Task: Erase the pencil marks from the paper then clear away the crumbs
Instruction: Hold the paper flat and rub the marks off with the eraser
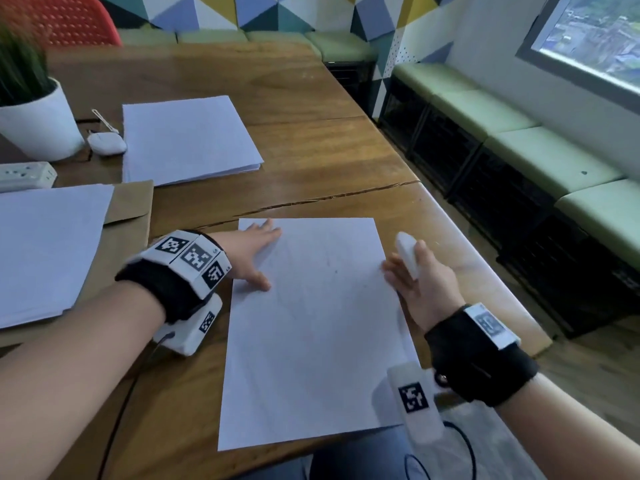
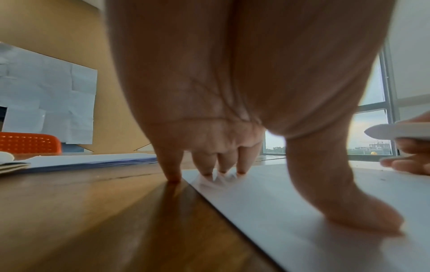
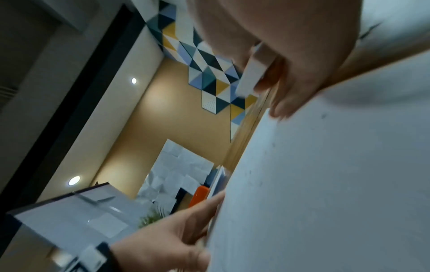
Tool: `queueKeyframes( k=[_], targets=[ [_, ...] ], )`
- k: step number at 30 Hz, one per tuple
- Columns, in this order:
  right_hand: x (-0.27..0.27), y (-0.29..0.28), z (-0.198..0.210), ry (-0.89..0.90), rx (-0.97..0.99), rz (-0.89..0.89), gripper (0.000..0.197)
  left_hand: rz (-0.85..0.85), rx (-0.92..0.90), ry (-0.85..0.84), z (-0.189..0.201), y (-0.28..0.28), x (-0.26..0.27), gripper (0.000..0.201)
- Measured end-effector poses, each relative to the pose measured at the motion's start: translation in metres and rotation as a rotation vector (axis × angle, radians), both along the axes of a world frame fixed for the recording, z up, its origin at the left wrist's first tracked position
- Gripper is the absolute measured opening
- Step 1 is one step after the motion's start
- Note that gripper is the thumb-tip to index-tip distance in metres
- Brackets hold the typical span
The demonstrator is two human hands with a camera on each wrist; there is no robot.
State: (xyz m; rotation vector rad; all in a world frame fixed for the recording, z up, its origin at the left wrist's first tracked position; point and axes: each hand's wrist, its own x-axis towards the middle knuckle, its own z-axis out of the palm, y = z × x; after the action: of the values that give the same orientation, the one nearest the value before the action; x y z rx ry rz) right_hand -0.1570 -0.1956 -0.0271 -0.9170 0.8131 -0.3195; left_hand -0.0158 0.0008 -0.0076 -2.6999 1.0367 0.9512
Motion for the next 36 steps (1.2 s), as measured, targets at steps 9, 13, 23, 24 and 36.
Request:
queueKeyframes(
  k=[9,13,23,24,36],
  targets=[
    [0.010,0.067,-0.012,0.074,0.259,0.529,0.033,0.025,-0.048,0.035,-0.005,0.003,0.003,0.099],
    [0.030,0.021,-0.009,-0.039,-0.010,-0.224,0.030,0.023,-0.039,0.025,-0.004,0.003,0.002,0.097],
    [0.049,0.058,-0.013,-0.008,0.190,0.364,0.028,0.025,-0.054,0.027,-0.005,0.003,0.003,0.100],
    [0.053,0.043,-0.015,-0.019,0.126,0.183,0.025,0.024,-0.049,0.027,-0.005,0.003,0.002,0.099],
    [-0.026,-0.006,0.007,0.180,0.175,0.813,0.042,0.014,-0.029,0.026,-0.003,0.003,0.002,0.098]
  ],
)
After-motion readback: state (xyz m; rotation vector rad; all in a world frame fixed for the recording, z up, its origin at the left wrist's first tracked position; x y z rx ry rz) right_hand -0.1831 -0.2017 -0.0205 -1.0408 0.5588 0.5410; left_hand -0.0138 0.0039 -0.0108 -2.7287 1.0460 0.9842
